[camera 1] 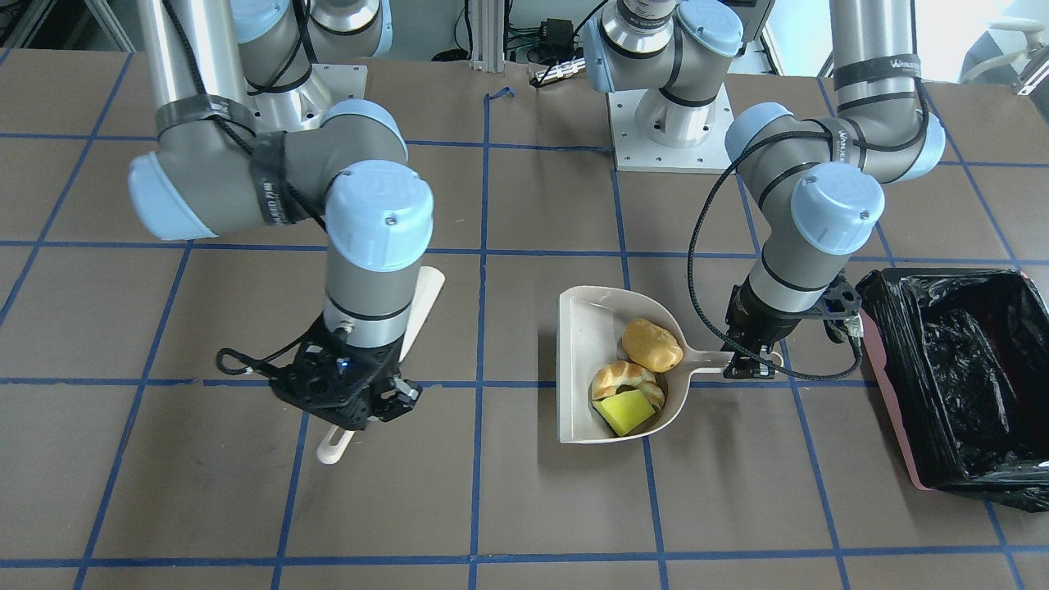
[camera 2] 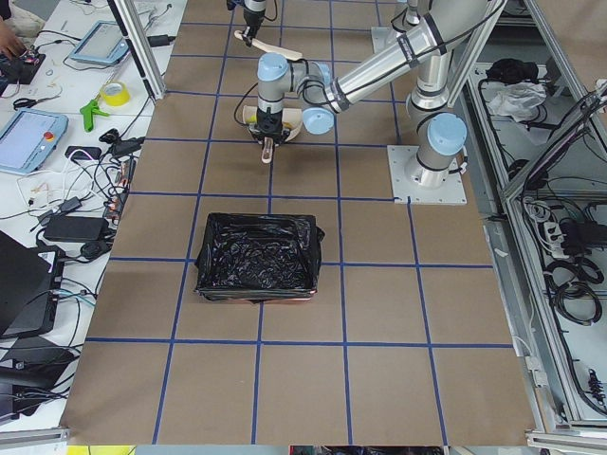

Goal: Sweep and dump trash into bin
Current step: 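Carry the dustpan over the black bin with the left while the right withdraws, then tilt the dustpan with the left gripper to dump the items into the bin, then bring the empty dustpan back to the table with the left gripper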

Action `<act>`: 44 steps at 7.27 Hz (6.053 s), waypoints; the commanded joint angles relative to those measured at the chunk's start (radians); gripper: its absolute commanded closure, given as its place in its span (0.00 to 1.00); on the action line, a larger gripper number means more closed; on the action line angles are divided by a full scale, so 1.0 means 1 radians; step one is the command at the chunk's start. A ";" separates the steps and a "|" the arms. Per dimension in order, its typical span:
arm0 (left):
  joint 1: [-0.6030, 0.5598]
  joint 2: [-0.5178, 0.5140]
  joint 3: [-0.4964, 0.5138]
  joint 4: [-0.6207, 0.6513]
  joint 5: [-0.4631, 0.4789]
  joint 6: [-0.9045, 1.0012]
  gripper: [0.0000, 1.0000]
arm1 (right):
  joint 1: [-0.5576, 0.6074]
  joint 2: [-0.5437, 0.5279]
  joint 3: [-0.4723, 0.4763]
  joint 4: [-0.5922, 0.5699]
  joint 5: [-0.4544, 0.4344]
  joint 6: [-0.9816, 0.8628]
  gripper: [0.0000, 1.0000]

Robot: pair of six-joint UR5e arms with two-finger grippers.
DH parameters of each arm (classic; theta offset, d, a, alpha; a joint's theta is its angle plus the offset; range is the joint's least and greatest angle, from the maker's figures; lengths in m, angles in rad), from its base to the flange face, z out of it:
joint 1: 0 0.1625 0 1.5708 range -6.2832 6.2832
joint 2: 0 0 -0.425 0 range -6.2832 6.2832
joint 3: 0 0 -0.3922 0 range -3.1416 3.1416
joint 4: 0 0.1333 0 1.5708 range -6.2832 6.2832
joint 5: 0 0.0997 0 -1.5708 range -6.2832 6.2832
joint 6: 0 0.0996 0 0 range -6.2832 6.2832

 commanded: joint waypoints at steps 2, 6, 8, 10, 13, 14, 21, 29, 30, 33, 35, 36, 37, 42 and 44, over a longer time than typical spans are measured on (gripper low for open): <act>0.109 0.020 0.201 -0.229 -0.018 0.102 1.00 | -0.246 -0.005 0.014 -0.078 0.149 -0.430 0.95; 0.457 0.026 0.358 -0.342 -0.006 0.634 1.00 | -0.454 0.103 -0.005 -0.221 0.271 -0.773 0.96; 0.644 -0.007 0.399 -0.330 -0.003 0.904 1.00 | -0.459 0.191 -0.064 -0.302 0.302 -0.782 0.95; 0.705 -0.052 0.476 -0.319 0.028 1.003 1.00 | -0.462 0.229 -0.120 -0.301 0.308 -0.782 0.95; 0.722 -0.133 0.536 -0.165 0.062 1.144 1.00 | -0.466 0.243 -0.106 -0.299 0.352 -0.783 0.94; 0.722 -0.161 0.536 -0.040 0.062 1.190 1.00 | -0.468 0.245 -0.106 -0.299 0.351 -0.783 0.94; 0.659 -0.231 0.507 0.236 0.001 1.200 1.00 | -0.483 0.254 -0.094 -0.299 0.356 -0.774 0.43; 0.575 -0.180 0.449 0.461 0.027 1.374 1.00 | -0.416 0.031 -0.112 0.014 0.357 -0.766 0.00; 0.561 -0.169 0.446 0.495 0.028 1.414 1.00 | -0.355 -0.072 -0.110 0.168 0.342 -0.752 0.00; 0.556 -0.146 0.411 0.639 0.030 1.537 1.00 | -0.220 -0.241 -0.115 0.340 0.355 -0.748 0.00; 0.526 -0.121 0.410 0.566 0.066 1.476 1.00 | -0.190 -0.352 -0.100 0.432 0.351 -0.700 0.00; 0.471 -0.094 0.417 0.446 0.162 1.371 1.00 | -0.192 -0.376 -0.101 0.532 0.340 -0.702 0.00; 0.408 -0.074 0.418 0.378 0.228 1.281 1.00 | -0.198 -0.378 -0.116 0.578 0.308 -0.711 0.00; 0.315 -0.075 0.368 0.017 0.167 0.628 1.00 | -0.206 -0.384 -0.094 0.638 0.299 -0.700 0.00; 0.188 -0.089 0.363 -0.054 0.148 0.364 1.00 | -0.206 -0.383 -0.091 0.638 0.299 -0.700 0.00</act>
